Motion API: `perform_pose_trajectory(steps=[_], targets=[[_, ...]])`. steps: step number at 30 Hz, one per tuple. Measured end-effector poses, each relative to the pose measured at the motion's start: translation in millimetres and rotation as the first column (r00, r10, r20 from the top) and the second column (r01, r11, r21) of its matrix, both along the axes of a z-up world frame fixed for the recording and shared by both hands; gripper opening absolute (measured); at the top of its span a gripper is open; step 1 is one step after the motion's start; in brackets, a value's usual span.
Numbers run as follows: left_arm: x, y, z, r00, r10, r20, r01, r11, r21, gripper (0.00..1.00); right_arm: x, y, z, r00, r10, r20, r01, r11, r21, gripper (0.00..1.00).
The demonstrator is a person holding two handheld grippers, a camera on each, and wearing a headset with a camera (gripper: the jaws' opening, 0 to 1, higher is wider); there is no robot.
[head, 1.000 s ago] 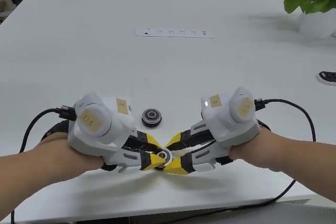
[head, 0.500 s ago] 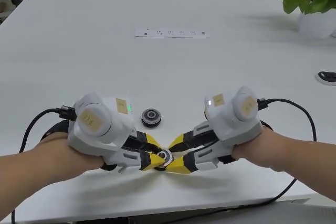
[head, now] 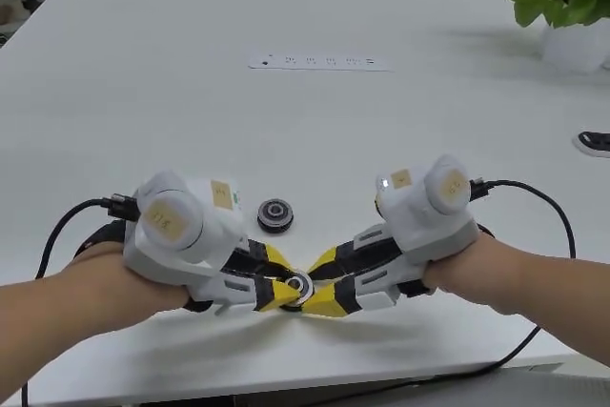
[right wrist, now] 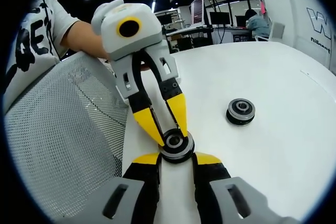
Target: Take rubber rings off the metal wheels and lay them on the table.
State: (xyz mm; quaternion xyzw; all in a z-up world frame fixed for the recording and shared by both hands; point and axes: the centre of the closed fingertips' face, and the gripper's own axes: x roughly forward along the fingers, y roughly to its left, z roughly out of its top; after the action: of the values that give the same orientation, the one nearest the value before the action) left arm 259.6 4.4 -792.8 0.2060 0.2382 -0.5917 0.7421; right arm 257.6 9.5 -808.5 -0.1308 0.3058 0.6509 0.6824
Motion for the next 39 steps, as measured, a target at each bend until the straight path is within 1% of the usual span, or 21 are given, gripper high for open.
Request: perform_pose_trajectory(steps=[6, 11, 15, 18, 25, 27, 32, 34, 35, 39], targets=[[0.2, 0.0, -0.1, 1.000, 0.000, 0.000, 0.000, 1.000, -0.001, 0.13, -0.3, -4.0, 0.1, 1.000, -0.004, -0.014, 0.004, 1.000, -0.001, 0.17], [0.5, 0.2, -0.3, 1.000, 0.001, 0.003, -0.001, 1.000, 0.001, 0.13, 1.0, -7.2, -1.1, 1.000, -0.005, -0.013, 0.005, 1.000, -0.015, 0.09], [0.4, 0.3, -0.3, 1.000, 0.000, 0.007, 0.000, 1.000, 0.003, 0.13, 0.2, -7.1, -1.2, 1.000, -0.006, -0.009, 0.006, 1.000, -0.021, 0.08], [0.5, 0.3, -0.4, 1.000, 0.000, 0.006, 0.000, 1.000, 0.003, 0.13, 1.1, -8.4, -2.1, 1.000, -0.011, -0.014, 0.011, 0.999, -0.033, 0.03], [0.2, 0.6, -0.7, 1.000, -0.001, 0.009, 0.001, 1.000, 0.008, 0.13, 2.0, -10.5, -0.7, 1.000, -0.020, -0.020, 0.019, 0.999, -0.037, 0.00], [0.0, 0.6, -0.6, 1.000, 0.001, 0.009, -0.001, 1.000, 0.008, 0.13, 2.5, -11.3, 1.6, 0.998, -0.041, -0.056, 0.040, 0.999, -0.019, 0.00], [-0.3, 0.6, -0.6, 1.000, 0.001, 0.009, -0.001, 1.000, 0.012, 0.13, 3.0, -11.1, 2.0, 0.995, -0.057, -0.077, 0.056, 0.998, -0.011, 0.00], [-0.3, 0.4, -0.6, 1.000, 0.002, 0.010, -0.002, 1.000, 0.014, 0.13, 4.0, -11.7, 2.7, 0.993, -0.072, -0.098, 0.072, 0.997, -0.005, 0.00], [-0.2, 0.5, -0.7, 1.000, 0.002, 0.012, -0.002, 1.000, 0.017, 0.13, 4.9, -12.2, 3.6, 0.989, -0.087, -0.118, 0.088, 0.996, 0.002, 0.00], [0.4, 0.9, -1.1, 1.000, 0.007, 0.010, -0.007, 1.000, 0.022, 0.13, 7.5, -13.0, 5.4, 0.981, -0.117, -0.155, 0.122, 0.992, 0.024, 0.00]])
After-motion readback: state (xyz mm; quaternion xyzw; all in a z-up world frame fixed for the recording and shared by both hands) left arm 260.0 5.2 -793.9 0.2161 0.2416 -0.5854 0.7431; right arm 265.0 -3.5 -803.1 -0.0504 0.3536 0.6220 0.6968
